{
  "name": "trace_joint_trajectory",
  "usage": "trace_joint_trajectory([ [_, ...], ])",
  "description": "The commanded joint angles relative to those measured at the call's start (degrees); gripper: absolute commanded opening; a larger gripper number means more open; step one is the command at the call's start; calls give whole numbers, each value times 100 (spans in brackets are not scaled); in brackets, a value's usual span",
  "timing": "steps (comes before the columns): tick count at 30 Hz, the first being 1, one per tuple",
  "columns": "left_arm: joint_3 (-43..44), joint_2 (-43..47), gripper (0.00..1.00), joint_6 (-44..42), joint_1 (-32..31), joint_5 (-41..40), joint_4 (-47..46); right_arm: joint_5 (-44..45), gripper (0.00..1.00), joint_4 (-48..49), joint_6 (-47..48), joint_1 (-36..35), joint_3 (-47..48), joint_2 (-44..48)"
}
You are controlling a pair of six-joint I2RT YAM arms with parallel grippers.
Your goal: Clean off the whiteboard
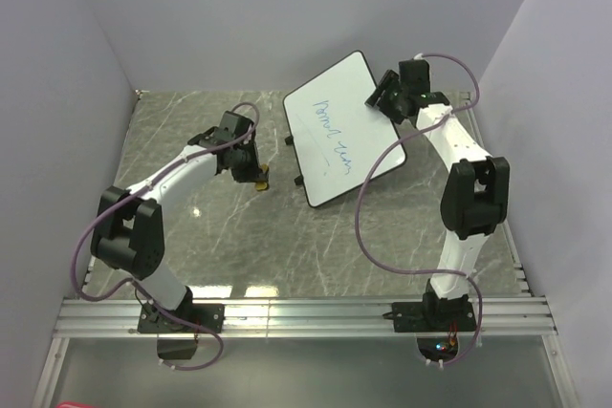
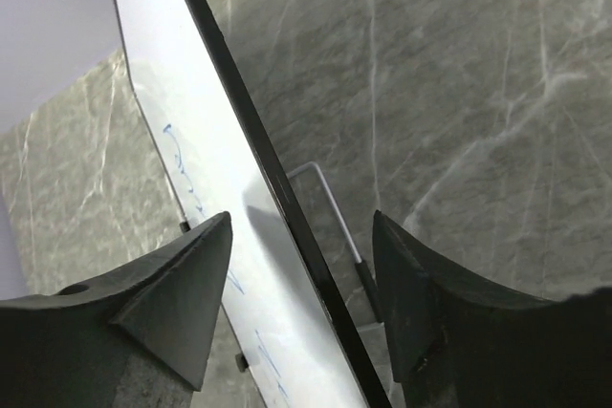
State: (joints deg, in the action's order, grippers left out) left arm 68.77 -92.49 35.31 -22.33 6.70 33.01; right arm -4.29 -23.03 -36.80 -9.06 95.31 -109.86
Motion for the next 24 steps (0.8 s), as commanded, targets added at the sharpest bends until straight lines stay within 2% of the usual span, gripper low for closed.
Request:
trace_joint_trajectory([
  [1,451,-146,0,-182,-26,165,-155,-748,67,-439,-65,-210,-346,-62],
  [6,953,-515,0,-279,-26,235,-137,-836,60,-510,146,-228,-697,377],
  [13,1726,-929,0,-288,-123,613,-269,-1284,38,-606,444,-289,-1102,773],
  [17,1990,-1244,0,-384,-368,832,-436,-1390,20,-677,586,-351,-1216,747],
  [24,2290,-1649,0,-437,-782,1061,-647,-1434,3,-852,884,-439,-1234,773],
])
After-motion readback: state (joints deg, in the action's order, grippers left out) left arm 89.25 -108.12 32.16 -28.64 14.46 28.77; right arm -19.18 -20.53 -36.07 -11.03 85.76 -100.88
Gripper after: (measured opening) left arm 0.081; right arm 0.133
